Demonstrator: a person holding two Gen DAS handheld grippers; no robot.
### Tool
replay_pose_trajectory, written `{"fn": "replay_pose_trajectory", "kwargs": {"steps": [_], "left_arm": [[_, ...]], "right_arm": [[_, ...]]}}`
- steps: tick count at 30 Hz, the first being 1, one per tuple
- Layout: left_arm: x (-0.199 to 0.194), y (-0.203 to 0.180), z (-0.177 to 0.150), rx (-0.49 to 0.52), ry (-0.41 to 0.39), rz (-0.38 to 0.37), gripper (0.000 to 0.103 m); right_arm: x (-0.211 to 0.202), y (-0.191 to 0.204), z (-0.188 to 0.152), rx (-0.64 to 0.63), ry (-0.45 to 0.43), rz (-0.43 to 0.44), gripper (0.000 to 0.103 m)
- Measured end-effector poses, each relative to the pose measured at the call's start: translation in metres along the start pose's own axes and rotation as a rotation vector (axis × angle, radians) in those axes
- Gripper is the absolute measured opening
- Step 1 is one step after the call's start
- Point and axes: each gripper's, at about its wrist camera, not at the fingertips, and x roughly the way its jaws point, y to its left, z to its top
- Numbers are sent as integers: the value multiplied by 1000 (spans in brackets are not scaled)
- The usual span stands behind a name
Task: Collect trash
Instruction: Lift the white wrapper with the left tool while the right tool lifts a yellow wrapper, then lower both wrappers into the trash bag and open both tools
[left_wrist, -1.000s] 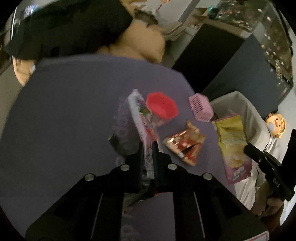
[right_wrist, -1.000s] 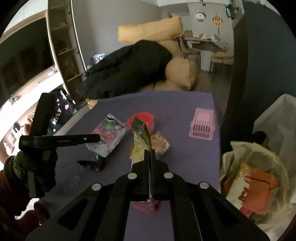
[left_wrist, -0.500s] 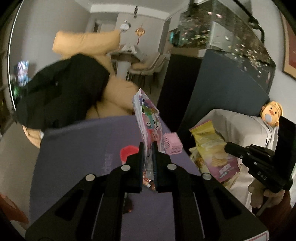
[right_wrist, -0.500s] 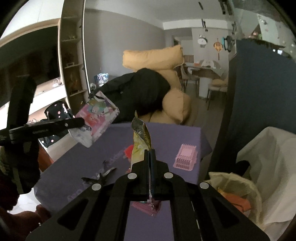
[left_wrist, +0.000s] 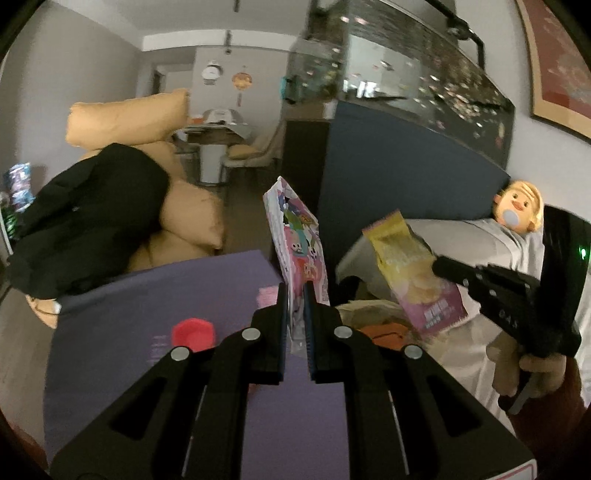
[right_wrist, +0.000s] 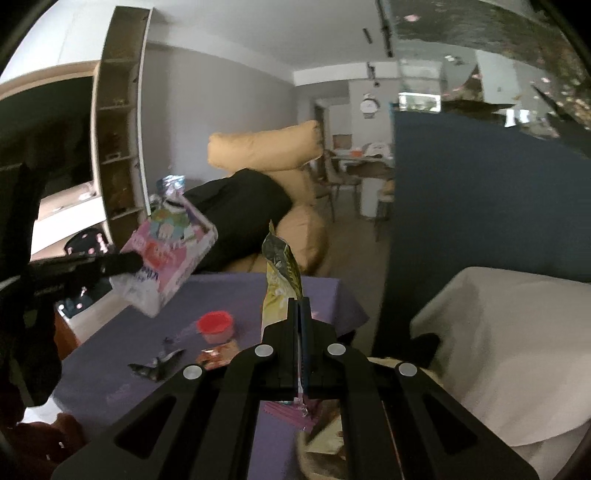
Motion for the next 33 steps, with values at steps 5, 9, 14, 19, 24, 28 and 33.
{"fn": "replay_pose_trajectory", "kwargs": {"steps": [5,9,14,19,24,28,33], "left_arm": [[19,-23,-2,22,34,-52,8],[36,-38,-3,21,56,-75,8],[58,-44,-9,-7,85,-85,8],[86,-40,-23,-88,149,-150,8],[122,-43,-46,-127,250,-189,8],[146,-57,-55,-91,288,-190,8],[170,-78,-61,-67,329,-230,8]], "right_arm": [[-11,-24,-2,24,-2,-53,4],[-14,-41,-6,50,2,-86,4],[-11,-54,-12,67,12,-107,4],[-1,-68,-24,92,34,-122,4],[8,-83,-36,127,57,-139,4],[13,-97,-45,159,76,-160,4],[11,-107,-52,187,78,-186,4]]}}
